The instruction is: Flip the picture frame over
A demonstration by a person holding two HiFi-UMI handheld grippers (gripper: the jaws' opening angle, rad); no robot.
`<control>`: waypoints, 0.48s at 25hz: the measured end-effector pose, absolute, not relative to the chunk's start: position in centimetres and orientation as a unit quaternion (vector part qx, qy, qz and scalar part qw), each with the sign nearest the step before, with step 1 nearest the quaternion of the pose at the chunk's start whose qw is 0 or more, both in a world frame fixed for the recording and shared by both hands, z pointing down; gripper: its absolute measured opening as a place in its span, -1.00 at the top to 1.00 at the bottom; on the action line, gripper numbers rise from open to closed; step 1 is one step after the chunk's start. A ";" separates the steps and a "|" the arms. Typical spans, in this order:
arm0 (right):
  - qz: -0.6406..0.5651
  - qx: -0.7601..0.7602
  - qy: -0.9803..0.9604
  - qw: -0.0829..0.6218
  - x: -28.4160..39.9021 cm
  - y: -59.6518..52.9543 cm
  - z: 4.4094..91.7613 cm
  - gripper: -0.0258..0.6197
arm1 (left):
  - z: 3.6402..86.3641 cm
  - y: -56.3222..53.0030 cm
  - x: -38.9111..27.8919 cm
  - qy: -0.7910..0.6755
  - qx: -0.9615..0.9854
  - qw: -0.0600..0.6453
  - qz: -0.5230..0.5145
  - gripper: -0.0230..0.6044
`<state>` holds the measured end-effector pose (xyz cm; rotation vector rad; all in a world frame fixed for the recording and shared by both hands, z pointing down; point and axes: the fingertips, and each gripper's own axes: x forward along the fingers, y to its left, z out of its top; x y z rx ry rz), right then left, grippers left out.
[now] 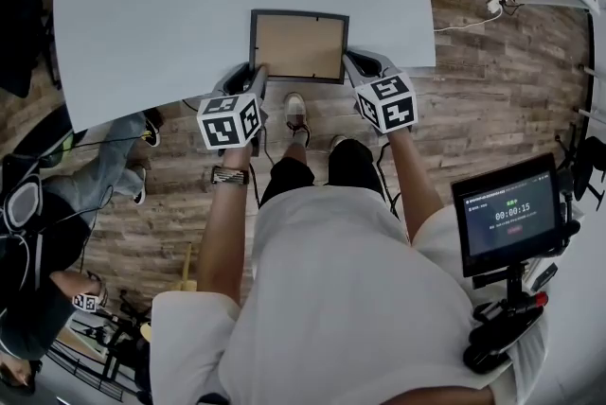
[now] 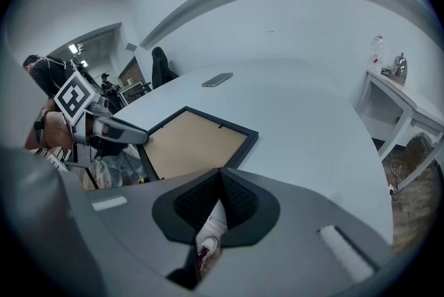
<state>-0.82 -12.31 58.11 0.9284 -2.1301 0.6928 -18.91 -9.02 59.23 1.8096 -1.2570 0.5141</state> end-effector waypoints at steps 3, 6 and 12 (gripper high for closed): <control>0.267 0.360 -0.823 0.350 -0.9 -12.3 58.2 0.92 | 59.3 -9.0 -18.9 -0.501 0.727 0.414 0.221 0.51; 0.268 0.360 -0.822 0.350 -1.0 -12.3 58.2 0.92 | 59.5 -9.1 -19.0 -0.499 0.729 0.408 0.230 0.51; 0.270 0.364 -0.821 0.346 -0.7 -12.3 58.2 0.92 | 59.1 -9.4 -19.3 -0.506 0.738 0.352 0.275 0.51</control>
